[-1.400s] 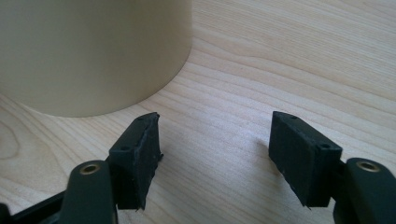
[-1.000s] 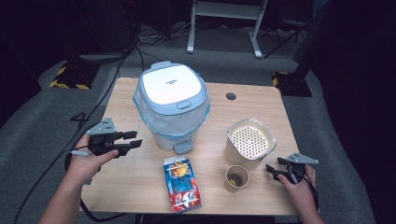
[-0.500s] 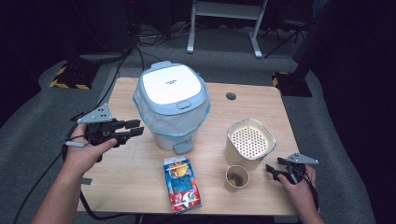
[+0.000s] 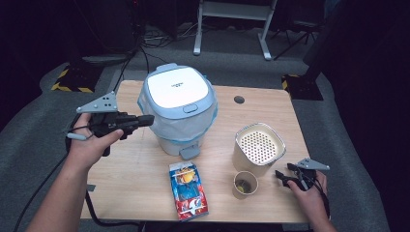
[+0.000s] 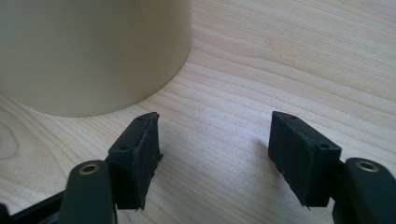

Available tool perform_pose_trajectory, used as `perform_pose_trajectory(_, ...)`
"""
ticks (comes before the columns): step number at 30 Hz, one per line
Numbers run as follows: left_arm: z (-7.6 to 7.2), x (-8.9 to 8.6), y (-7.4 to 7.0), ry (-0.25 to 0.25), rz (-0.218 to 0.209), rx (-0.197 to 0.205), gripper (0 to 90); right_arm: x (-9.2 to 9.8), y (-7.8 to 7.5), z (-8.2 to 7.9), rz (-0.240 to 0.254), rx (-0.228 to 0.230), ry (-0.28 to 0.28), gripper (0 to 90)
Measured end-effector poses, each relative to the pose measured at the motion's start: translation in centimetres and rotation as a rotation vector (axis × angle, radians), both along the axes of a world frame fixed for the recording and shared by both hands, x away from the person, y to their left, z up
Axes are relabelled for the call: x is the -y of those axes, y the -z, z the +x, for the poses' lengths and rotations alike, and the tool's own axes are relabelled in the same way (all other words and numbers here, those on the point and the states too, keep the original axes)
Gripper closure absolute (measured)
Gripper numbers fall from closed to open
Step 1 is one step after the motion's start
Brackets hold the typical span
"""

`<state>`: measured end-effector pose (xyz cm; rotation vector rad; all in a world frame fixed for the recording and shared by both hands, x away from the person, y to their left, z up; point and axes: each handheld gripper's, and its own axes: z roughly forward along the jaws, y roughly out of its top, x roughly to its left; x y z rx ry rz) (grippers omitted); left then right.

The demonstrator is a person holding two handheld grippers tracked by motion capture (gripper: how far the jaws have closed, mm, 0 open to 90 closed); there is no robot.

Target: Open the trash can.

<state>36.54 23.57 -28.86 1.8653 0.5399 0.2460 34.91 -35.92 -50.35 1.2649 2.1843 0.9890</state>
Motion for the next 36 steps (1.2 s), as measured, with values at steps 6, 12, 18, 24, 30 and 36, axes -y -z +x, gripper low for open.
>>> perform_pose_trajectory(6,0.8,1.5,-0.8,0.012,0.005,0.000,90.0,0.0,0.0,0.0,0.000,0.000,0.000,34.2)
perform_pose_trajectory(12,1.8,2.9,-1.3,0.016,-0.026,0.008,90.0,0.0,0.0,0.0,0.000,0.000,0.000,34.2)
perform_pose_trajectory(18,2.8,4.3,-1.5,0.021,-0.005,0.007,90.0,0.0,0.0,0.0,0.001,0.000,0.000,34.2)
perform_pose_trajectory(24,3.9,5.3,-1.5,-0.006,0.002,0.012,90.0,0.0,0.0,0.0,0.000,0.000,0.000,34.2)
perform_pose_trajectory(30,4.7,6.5,-0.9,0.001,-0.004,0.005,90.0,0.0,0.0,0.0,0.000,0.000,0.000,34.2)
perform_pose_trajectory(36,5.2,7.6,-0.4,0.001,0.022,-0.001,90.0,0.0,0.0,0.0,0.001,0.000,0.000,34.2)
